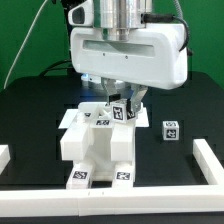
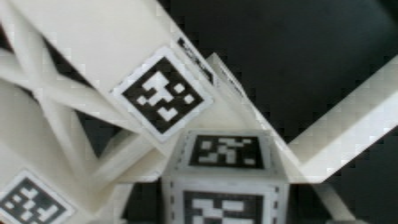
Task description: Assemble chair
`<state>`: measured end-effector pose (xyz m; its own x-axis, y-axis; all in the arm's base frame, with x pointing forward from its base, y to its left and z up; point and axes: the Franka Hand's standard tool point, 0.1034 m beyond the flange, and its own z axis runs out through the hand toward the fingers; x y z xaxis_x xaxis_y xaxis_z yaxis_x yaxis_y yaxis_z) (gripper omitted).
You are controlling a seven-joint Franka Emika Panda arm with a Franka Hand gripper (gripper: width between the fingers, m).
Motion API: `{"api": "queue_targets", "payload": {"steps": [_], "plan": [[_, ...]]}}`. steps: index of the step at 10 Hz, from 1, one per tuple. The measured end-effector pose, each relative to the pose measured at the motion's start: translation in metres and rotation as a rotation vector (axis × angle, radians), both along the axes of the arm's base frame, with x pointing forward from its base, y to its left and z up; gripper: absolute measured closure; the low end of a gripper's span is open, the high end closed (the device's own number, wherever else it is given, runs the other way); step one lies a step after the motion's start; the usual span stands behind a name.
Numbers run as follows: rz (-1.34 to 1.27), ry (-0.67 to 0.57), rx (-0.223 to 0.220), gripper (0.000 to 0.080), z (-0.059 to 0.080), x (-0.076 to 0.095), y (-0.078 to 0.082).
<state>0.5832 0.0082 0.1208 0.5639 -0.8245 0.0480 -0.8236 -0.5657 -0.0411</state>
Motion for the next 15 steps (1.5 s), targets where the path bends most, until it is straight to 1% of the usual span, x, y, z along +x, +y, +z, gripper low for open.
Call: {"api": "queue_targets", "payload": {"steps": [2,3,4,5,6,7,8,10,14,15], "plan": [[-0.323,0.002,0.063,0.0518,0.0,0.0,-0.001],[-0.301,0.002,0.06,0.0518,0.0,0.0,0.0],[-0.291,0.002,0.059,0.0438,0.0,0.0,0.0],[-0.268,0.002,0.058,0.0438,-0.001,0.0,0.0],[-0.228,0.003,0.054,0.0304,-0.001,0.0,0.001],[-0.046,-0.003,0.044,0.0183,0.0,0.001,0.003],[0.118,-0.014,0.03,0.0183,0.0,0.003,0.001],[0.453,-0.007,0.005,0.0151,-0.004,0.001,0.015],[0.711,-0.005,-0.014,0.0151,-0.004,0.0,0.013],[0.949,0.017,-0.059,0.0151,-0.004,0.001,0.009]]}}
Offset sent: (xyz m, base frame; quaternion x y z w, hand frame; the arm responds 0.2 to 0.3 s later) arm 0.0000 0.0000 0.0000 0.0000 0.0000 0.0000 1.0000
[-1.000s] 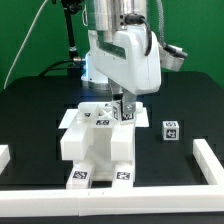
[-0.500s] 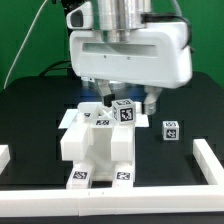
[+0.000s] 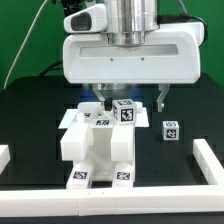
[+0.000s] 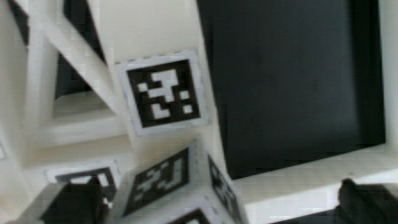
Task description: Assemble chair
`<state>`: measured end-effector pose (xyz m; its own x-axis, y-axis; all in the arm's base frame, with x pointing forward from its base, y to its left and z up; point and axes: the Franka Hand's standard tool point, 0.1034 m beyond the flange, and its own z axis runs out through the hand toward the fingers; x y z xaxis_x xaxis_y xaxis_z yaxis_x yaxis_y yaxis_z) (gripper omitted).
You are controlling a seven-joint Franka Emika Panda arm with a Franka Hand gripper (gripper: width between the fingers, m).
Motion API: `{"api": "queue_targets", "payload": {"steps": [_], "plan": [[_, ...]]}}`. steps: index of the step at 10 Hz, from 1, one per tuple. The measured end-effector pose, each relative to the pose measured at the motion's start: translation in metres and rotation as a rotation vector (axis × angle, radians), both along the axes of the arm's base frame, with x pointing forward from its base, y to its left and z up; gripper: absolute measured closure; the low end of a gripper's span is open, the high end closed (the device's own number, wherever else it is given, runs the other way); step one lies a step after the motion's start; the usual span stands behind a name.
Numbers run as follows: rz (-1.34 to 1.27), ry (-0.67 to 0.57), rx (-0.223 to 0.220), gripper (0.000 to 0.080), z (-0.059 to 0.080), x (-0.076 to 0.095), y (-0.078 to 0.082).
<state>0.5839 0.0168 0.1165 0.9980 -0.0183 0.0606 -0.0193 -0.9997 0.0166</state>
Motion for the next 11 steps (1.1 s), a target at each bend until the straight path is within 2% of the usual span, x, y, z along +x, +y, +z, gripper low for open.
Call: {"api": "queue_targets", "payload": {"steps": [1,4,5,6,7,11], "plan": [[0.136,0.005,-0.024,0.0151,0.0002,0.0003,-0.0023],[0.063,0.004,-0.019,0.0177,0.0,0.0001,-0.0022],[-0.005,0.002,-0.015,0.0368,-0.0001,0.0001,-0.0022],[-0.09,0.0,-0.01,0.0368,-0.0002,0.0,-0.0022],[-0.151,-0.002,-0.006,0.0517,-0.0002,0.0,-0.0021],[-0.422,-0.008,0.012,0.0515,-0.0004,-0.0001,-0.0014]]}}
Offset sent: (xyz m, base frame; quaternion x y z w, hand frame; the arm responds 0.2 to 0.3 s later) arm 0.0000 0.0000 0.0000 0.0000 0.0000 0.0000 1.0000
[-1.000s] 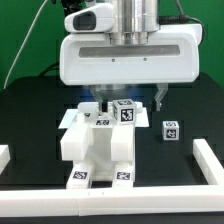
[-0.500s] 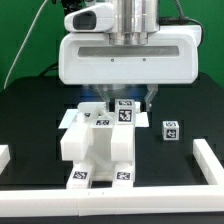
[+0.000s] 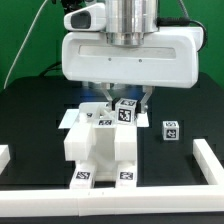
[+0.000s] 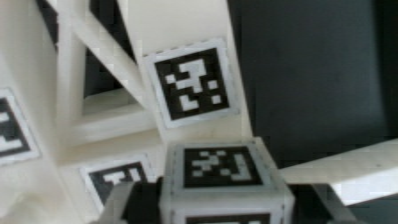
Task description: Assemble chair
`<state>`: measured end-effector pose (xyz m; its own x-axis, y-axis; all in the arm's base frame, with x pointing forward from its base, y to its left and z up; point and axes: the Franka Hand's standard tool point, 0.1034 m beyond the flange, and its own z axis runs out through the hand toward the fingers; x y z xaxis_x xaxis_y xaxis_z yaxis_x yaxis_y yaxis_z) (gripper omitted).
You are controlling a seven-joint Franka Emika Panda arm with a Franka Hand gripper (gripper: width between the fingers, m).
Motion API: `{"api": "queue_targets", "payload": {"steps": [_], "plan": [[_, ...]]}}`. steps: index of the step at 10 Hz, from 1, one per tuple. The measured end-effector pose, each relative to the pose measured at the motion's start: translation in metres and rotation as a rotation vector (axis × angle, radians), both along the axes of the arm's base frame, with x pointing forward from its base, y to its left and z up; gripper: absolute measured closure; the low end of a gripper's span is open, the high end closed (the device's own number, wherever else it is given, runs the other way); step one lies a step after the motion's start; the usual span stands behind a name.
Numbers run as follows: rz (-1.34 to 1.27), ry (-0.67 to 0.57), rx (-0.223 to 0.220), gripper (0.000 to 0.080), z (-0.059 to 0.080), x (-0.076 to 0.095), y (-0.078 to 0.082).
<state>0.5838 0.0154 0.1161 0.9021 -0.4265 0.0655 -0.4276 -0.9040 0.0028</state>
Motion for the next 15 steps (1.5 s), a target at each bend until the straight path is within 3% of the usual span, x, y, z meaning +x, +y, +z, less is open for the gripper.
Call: {"api": "queue_targets", "payload": {"steps": [7,10,12,13,15], "plan": [[-0.629,-0.014,0.062,0.0515,-0.0008,0.0008,-0.0004],[-0.638,-0.014,0.064,0.0515,-0.001,0.0006,0.0007],[-0.478,-0.008,0.053,0.0227,-0.0024,-0.001,-0.0004],[-0.281,-0.006,0.04,0.0227,-0.0015,-0.0002,-0.0027],[0.035,0.005,0.017,0.0153,-0.0024,-0.0026,-0.0007]]}}
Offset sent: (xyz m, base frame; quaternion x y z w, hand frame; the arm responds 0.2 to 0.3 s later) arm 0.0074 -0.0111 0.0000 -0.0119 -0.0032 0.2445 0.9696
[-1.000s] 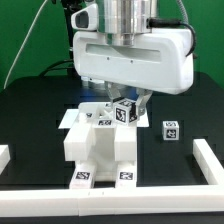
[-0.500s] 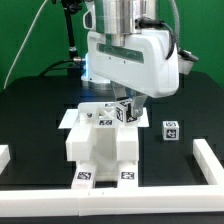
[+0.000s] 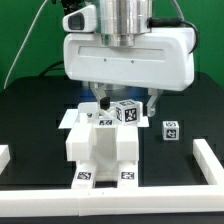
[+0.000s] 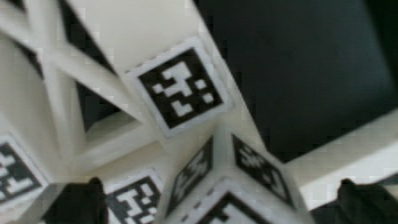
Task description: Assemble chair
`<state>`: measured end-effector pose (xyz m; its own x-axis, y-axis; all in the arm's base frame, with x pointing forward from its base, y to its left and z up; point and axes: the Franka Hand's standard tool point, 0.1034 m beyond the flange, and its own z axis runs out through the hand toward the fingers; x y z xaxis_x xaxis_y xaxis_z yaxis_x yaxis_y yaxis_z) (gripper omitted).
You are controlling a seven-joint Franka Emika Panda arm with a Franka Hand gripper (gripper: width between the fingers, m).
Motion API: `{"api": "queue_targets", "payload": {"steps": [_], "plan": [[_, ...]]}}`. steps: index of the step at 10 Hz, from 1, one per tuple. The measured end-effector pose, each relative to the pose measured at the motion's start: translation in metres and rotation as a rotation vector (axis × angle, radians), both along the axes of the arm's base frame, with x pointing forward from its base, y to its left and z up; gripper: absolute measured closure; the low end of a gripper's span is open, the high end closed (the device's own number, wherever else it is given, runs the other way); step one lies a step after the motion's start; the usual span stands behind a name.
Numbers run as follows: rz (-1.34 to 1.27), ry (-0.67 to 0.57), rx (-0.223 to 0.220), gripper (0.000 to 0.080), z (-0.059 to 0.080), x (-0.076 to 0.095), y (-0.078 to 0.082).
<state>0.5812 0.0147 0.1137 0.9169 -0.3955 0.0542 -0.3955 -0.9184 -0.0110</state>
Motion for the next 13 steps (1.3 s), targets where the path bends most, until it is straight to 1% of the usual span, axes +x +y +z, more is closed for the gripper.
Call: {"api": "queue_targets", "payload": {"steps": [1,3,4,5,6,7,8,9,10,11,13], "plan": [[0.08,0.004,-0.003,0.0153,-0.0023,-0.0036,0.0037],[0.213,-0.013,-0.019,0.0151,-0.0015,-0.0044,0.0006],[0.293,-0.006,-0.035,0.0151,-0.0016,-0.0045,0.0018],[0.368,-0.007,-0.058,0.0151,-0.0001,-0.0024,0.0084],[0.368,-0.027,-0.062,0.0151,0.0012,-0.0008,0.0103],[0.341,-0.025,-0.061,0.0151,0.0002,-0.0013,0.0086],[0.342,-0.024,-0.061,0.0268,-0.0002,-0.0014,0.0085],[0.319,-0.025,-0.058,0.0268,-0.0005,-0.0015,0.0086],[0.216,-0.028,-0.05,0.0452,-0.001,-0.0017,0.0089],[0.155,-0.03,-0.046,0.0515,-0.001,-0.0017,0.0091],[0.027,-0.034,-0.031,0.0515,-0.0011,-0.0017,0.0099]]}}
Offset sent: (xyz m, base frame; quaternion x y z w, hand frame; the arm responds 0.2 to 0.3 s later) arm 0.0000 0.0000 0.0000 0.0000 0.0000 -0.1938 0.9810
